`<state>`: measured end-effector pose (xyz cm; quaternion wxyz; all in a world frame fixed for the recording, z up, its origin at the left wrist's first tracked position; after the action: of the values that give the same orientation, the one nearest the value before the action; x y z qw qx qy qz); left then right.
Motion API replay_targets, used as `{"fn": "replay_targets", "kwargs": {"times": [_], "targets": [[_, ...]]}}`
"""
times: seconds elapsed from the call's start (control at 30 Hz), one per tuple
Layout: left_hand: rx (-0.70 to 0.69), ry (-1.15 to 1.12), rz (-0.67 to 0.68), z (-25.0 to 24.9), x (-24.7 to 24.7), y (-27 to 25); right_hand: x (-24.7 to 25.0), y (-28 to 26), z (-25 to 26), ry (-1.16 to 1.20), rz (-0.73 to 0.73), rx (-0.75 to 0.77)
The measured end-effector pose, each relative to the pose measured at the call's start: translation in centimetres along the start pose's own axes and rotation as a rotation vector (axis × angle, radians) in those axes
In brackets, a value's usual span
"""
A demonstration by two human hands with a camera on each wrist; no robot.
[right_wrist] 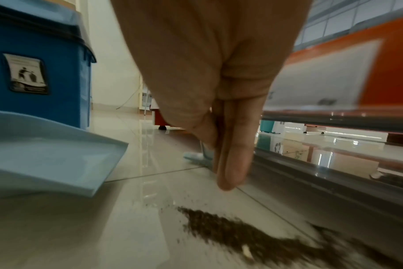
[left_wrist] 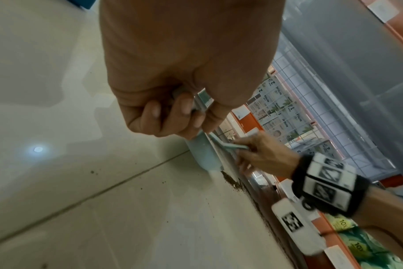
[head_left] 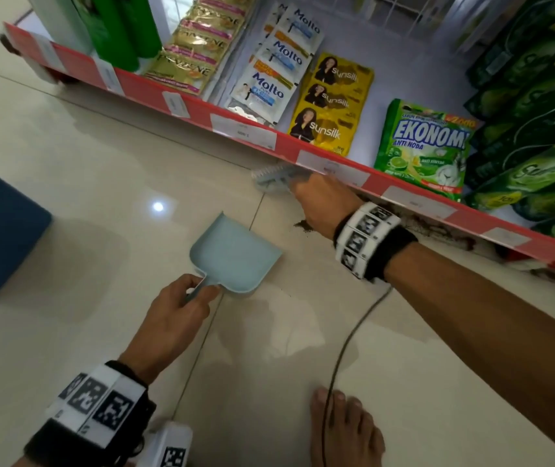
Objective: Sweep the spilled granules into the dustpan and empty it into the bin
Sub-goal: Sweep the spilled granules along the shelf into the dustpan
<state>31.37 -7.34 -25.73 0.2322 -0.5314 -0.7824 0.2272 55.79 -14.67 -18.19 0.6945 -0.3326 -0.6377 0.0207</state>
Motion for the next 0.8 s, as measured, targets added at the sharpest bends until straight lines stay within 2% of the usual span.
{"fn": "replay_targets", "kwargs": {"times": [0.1,0.23,0.4,0.47,0.57,0.67,0.8], "targets": [[-0.013,-0.018,0.032,0.4,-1.3,-0.4,-2.1,-3.8,-2.0,0.026,0.068,0.028],[-0.026,-0.012,0.065,0.1,-2.9,-0.7,-2.3,-7.9,-3.8,0.027,0.017,0.031],[-0.039,-0.004,0.05,0.3,-4.2,-1.6,-0.5,-6.7,-2.0,0.135,-0.126,0.175],[-0.029,-0.001,0.051,0.9,-4.7,-2.2,-1.1,-4.8,-1.0,0.117,-0.101,0.195],[-0.012,-0.003,0.044,2.0,-4.6,-2.9,-2.7,-3.2,-0.6,0.034,0.02,0.216],[0.0,0.0,0.027,2.7,-4.0,-3.2,-3.3,-4.5,-2.1,0.05,0.058,0.254],[0.0,-0.02,0.026,3.2,-3.6,-3.0,-3.1,-8.4,-5.4,0.148,-0.039,0.228]]}}
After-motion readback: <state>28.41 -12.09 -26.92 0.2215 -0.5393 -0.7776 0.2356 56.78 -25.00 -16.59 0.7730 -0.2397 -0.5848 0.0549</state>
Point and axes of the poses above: each hand's wrist, its own y-axis towards the middle knuckle, its own x-axis out of the back of the hand, z = x × y, the point moved 7 cm from there along y, towards the middle knuckle, and after that the axes turned 14 degrees about z, right-handed, at the moved point
